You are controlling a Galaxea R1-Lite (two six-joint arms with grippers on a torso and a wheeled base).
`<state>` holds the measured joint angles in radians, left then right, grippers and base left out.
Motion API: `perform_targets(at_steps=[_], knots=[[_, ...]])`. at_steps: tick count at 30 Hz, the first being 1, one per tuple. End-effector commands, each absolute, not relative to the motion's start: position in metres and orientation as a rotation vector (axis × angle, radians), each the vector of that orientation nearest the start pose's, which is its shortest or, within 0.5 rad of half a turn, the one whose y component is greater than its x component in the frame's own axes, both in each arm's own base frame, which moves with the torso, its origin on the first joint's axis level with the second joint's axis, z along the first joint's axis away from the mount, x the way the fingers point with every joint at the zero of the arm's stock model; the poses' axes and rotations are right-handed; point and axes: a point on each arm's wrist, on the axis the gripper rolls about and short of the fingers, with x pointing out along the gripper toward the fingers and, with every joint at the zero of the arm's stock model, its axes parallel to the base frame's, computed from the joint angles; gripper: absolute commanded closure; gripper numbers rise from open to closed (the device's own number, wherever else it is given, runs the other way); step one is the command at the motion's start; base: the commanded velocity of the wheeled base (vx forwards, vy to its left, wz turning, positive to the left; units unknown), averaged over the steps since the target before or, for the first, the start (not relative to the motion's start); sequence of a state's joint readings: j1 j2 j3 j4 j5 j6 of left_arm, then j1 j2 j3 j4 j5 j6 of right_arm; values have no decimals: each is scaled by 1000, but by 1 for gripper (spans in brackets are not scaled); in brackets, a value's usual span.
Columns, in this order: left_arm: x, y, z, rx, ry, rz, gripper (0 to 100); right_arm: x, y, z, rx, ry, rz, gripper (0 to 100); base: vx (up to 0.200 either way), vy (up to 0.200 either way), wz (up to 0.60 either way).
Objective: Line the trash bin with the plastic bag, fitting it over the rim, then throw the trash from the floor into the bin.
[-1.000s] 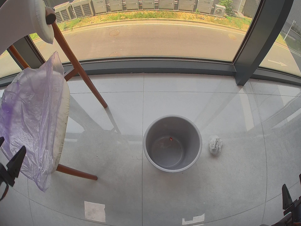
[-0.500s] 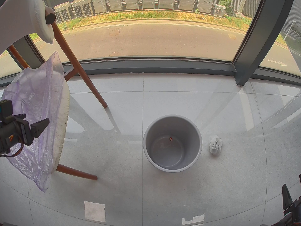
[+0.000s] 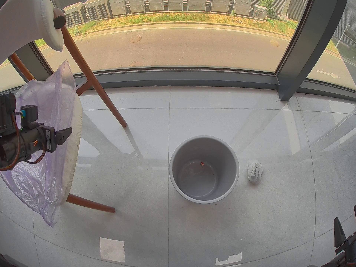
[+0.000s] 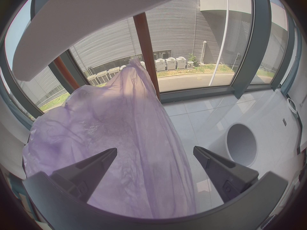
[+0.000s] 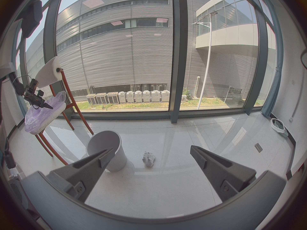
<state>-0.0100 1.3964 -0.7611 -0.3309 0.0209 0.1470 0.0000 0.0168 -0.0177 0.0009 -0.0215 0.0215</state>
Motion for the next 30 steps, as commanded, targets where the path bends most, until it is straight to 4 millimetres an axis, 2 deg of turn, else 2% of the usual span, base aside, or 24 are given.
perform_targets(at_steps=[1,6,11,12,19,22,30], knots=[[258,0,212,177,350,-4,0,-23,0,76,21,3,-22,0,0,0,0],[272,4,212,179,349,9,0,-23,0,76,21,1,-21,0,0,0,0],[275,3,209,179,361,4,0,-23,0,76,23,3,-22,0,0,0,0],[275,3,209,179,361,3,100,-23,0,76,23,3,-22,0,0,0,0],[272,4,210,179,356,0,100,-23,0,75,21,4,-22,0,0,0,0],[264,4,215,174,338,1,100,-23,0,76,21,3,-22,0,0,0,0],[208,4,218,120,289,-69,100,-23,0,75,21,4,-22,0,0,0,0]])
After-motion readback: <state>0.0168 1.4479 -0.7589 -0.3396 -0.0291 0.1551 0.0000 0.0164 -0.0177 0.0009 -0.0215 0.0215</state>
